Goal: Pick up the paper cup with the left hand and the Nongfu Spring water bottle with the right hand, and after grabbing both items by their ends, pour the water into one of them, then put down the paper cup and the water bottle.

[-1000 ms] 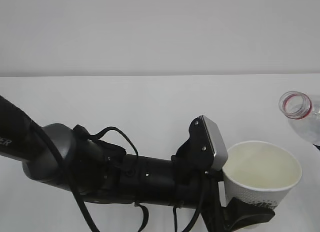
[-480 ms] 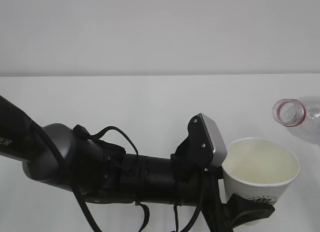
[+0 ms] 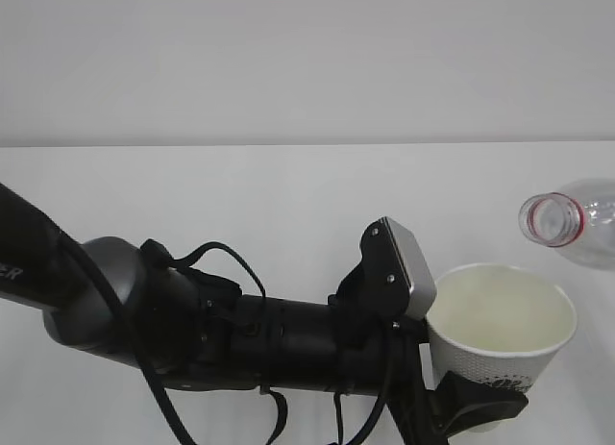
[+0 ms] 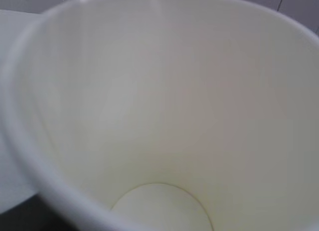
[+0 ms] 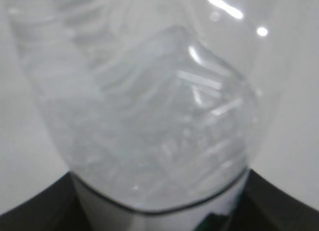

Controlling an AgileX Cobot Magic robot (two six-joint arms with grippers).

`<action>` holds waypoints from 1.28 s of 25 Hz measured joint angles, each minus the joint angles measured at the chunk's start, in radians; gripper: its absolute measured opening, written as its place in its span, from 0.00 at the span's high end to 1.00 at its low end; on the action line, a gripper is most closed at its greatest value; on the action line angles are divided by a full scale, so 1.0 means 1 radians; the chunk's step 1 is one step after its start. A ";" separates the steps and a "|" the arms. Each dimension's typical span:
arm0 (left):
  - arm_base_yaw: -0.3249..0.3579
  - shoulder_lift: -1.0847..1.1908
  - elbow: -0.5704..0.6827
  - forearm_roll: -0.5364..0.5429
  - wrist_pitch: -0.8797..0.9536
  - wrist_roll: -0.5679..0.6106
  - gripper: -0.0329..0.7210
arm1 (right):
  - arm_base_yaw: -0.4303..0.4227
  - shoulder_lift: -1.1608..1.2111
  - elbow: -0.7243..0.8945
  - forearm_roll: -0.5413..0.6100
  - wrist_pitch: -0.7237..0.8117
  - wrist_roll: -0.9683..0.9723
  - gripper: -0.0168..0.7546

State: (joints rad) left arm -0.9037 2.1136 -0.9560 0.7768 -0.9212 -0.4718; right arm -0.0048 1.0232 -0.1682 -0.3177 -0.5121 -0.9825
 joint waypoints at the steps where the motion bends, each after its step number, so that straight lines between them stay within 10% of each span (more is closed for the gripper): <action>1: 0.000 0.000 0.000 0.000 0.000 0.000 0.26 | 0.000 0.000 0.000 0.001 -0.004 -0.002 0.37; 32: 0.000 0.000 0.000 -0.002 0.000 0.000 0.26 | 0.000 0.000 0.000 0.094 -0.052 -0.193 0.37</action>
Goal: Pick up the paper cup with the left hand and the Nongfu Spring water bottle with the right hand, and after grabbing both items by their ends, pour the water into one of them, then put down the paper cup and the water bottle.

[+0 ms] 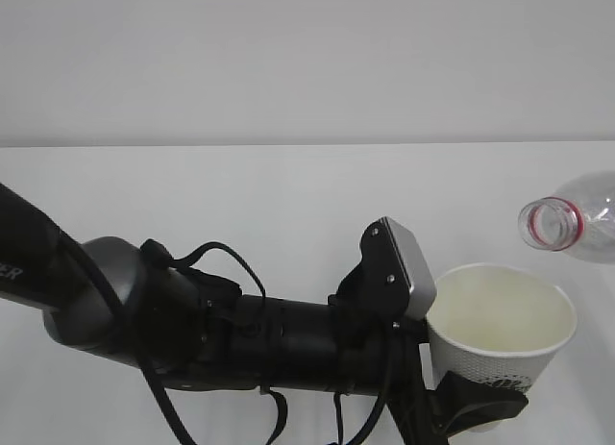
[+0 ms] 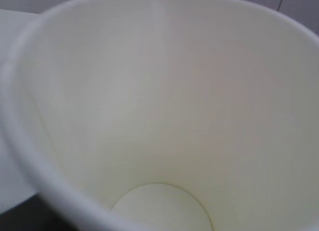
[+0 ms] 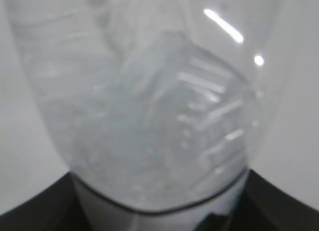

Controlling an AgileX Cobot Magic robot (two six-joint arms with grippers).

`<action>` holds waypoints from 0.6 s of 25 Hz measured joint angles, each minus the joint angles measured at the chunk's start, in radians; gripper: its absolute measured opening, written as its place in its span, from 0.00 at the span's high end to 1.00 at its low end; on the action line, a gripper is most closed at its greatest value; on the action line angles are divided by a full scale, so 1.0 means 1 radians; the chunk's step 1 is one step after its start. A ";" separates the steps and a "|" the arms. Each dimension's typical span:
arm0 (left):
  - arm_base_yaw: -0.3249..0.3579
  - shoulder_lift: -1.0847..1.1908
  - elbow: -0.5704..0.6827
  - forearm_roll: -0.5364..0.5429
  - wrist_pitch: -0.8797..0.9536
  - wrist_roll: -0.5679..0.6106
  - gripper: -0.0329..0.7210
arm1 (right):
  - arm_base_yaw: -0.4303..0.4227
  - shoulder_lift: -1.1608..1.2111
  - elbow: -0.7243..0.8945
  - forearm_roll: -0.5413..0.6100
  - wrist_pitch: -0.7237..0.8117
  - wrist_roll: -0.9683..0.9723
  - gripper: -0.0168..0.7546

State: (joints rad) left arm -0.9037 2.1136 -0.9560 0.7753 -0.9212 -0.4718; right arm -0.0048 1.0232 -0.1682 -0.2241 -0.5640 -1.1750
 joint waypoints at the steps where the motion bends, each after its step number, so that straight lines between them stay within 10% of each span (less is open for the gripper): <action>1: 0.000 0.000 0.000 0.000 0.000 0.000 0.26 | 0.000 0.000 0.000 0.000 0.000 -0.005 0.37; 15: 0.000 0.000 0.000 0.000 0.000 0.000 0.26 | 0.000 0.000 0.000 0.007 -0.015 -0.054 0.37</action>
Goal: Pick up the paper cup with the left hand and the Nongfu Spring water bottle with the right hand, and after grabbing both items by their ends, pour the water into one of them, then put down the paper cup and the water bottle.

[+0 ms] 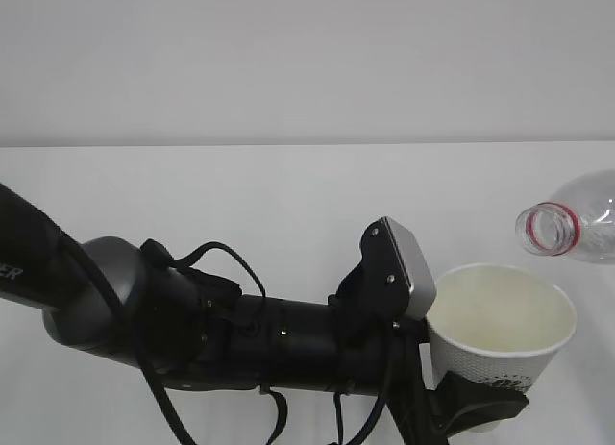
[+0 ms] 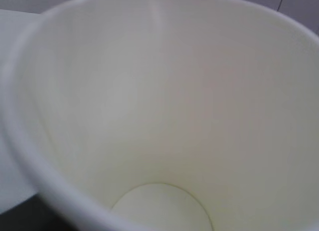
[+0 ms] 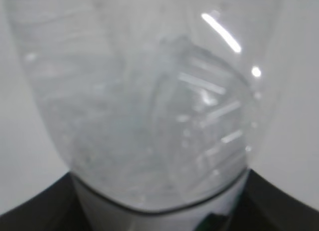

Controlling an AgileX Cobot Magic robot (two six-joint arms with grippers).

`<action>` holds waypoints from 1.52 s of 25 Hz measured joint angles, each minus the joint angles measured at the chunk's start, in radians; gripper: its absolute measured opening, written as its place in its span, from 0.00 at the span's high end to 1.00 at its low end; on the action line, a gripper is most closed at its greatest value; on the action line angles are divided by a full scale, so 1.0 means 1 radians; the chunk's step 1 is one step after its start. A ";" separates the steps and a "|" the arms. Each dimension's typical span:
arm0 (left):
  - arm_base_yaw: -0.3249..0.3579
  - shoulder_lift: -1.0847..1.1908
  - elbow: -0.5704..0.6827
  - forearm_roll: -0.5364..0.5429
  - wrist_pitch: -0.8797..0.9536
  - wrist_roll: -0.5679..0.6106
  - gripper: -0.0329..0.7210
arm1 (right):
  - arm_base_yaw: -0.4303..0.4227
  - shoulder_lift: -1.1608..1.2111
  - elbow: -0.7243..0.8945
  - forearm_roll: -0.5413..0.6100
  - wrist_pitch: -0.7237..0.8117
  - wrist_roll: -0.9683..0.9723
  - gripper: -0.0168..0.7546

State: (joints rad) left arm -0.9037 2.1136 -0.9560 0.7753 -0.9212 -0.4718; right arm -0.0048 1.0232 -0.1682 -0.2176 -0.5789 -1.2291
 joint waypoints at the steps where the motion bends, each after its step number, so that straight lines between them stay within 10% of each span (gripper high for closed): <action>1: 0.000 0.000 0.000 0.000 0.000 0.000 0.26 | 0.000 0.000 0.000 0.000 -0.005 -0.004 0.37; 38: 0.000 0.000 0.000 0.000 0.000 0.000 0.26 | 0.000 0.000 0.000 0.005 -0.028 -0.074 0.38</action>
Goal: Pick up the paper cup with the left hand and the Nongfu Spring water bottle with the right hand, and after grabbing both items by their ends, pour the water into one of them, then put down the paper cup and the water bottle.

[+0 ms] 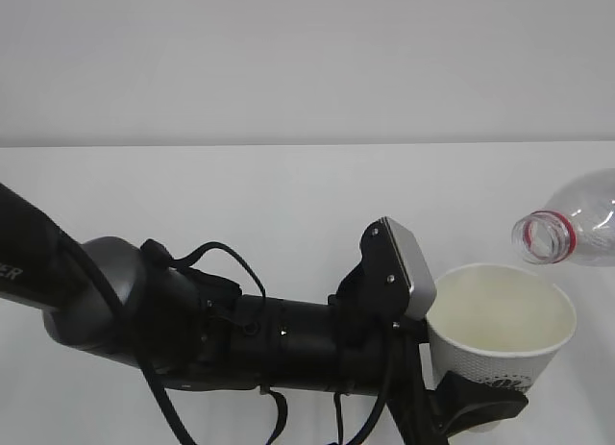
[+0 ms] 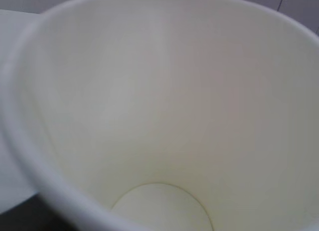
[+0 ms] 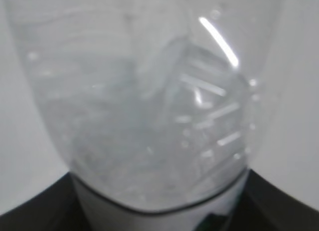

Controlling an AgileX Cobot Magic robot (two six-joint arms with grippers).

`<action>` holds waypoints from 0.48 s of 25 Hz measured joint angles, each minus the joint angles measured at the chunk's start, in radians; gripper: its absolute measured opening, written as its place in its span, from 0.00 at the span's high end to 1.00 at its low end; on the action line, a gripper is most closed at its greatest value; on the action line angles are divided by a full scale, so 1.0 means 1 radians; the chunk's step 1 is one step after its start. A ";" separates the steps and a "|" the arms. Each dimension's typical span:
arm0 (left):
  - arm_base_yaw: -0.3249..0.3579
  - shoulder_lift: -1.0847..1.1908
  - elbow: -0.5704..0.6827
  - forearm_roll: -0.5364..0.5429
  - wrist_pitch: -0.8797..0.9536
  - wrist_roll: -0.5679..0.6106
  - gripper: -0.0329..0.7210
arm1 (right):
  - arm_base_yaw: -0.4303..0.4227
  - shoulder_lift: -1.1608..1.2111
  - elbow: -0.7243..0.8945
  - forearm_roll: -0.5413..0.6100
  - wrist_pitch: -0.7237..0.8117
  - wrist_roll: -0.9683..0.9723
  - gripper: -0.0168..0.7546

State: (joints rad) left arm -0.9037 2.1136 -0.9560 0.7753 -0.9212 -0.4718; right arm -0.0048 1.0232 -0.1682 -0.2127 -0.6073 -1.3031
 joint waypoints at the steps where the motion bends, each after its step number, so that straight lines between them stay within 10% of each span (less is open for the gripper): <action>1: 0.000 0.000 0.000 0.000 0.000 0.000 0.26 | 0.000 0.000 0.000 0.002 0.000 -0.007 0.38; 12: 0.000 0.000 0.000 0.000 0.000 0.000 0.26 | 0.000 0.000 0.000 0.017 0.000 -0.049 0.38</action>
State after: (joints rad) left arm -0.9037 2.1136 -0.9560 0.7753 -0.9212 -0.4718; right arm -0.0048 1.0232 -0.1682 -0.1960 -0.6073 -1.3522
